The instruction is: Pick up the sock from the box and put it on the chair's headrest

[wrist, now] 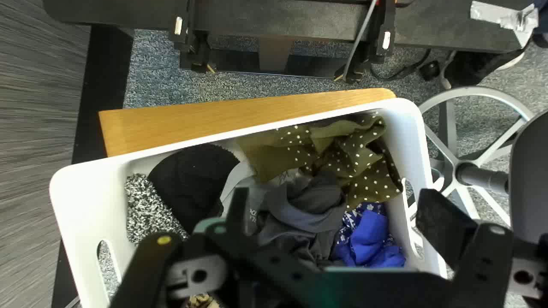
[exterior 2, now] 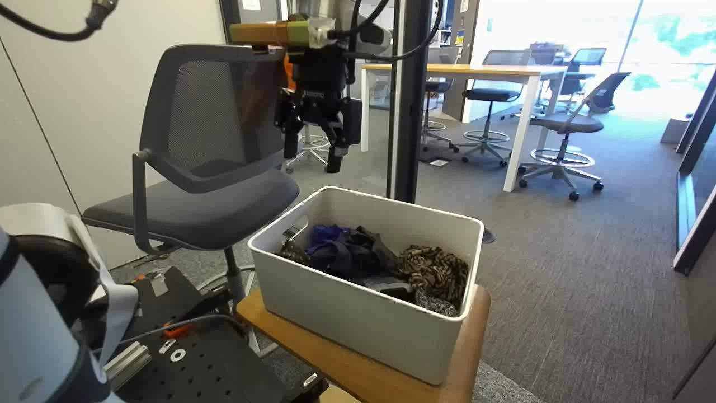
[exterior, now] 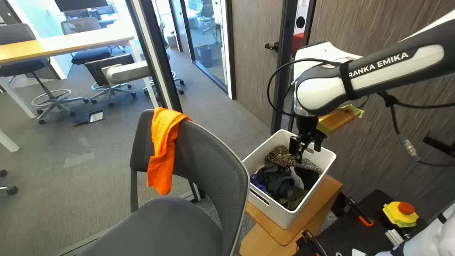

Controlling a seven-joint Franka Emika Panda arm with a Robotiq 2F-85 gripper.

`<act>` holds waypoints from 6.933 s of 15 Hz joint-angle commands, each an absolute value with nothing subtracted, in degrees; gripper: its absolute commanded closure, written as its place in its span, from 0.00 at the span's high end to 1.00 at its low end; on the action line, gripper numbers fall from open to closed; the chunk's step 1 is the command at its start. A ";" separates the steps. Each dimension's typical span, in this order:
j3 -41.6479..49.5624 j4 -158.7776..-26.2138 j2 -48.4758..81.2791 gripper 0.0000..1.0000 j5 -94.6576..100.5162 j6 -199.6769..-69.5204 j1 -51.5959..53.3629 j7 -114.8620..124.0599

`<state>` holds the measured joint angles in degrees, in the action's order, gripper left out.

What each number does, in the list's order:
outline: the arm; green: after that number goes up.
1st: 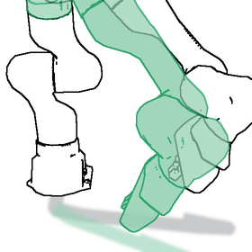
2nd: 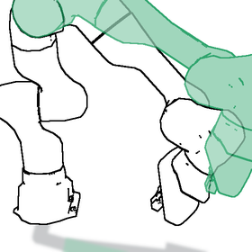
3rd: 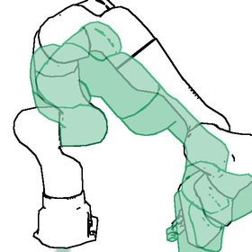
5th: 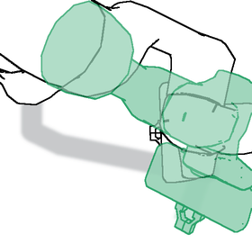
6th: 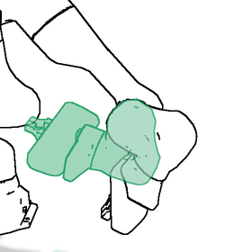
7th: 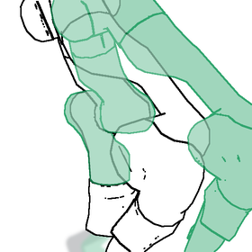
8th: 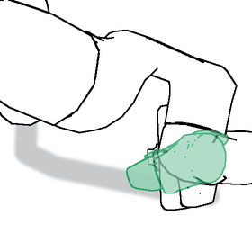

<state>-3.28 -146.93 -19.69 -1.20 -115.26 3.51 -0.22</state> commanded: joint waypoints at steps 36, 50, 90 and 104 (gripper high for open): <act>4.27 -137.60 24.22 1.00 10.43 -161.69 -5.27 -26.27; 5.47 -129.56 34.14 1.00 15.56 -161.96 -5.55 -21.71; -3.21 -141.09 -9.85 0.09 -28.73 -130.86 -7.77 -32.96; -5.32 -135.94 -27.91 0.09 -27.37 -127.69 9.26 -13.05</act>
<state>-4.04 -136.96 -24.87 -27.78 -125.28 6.51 -16.82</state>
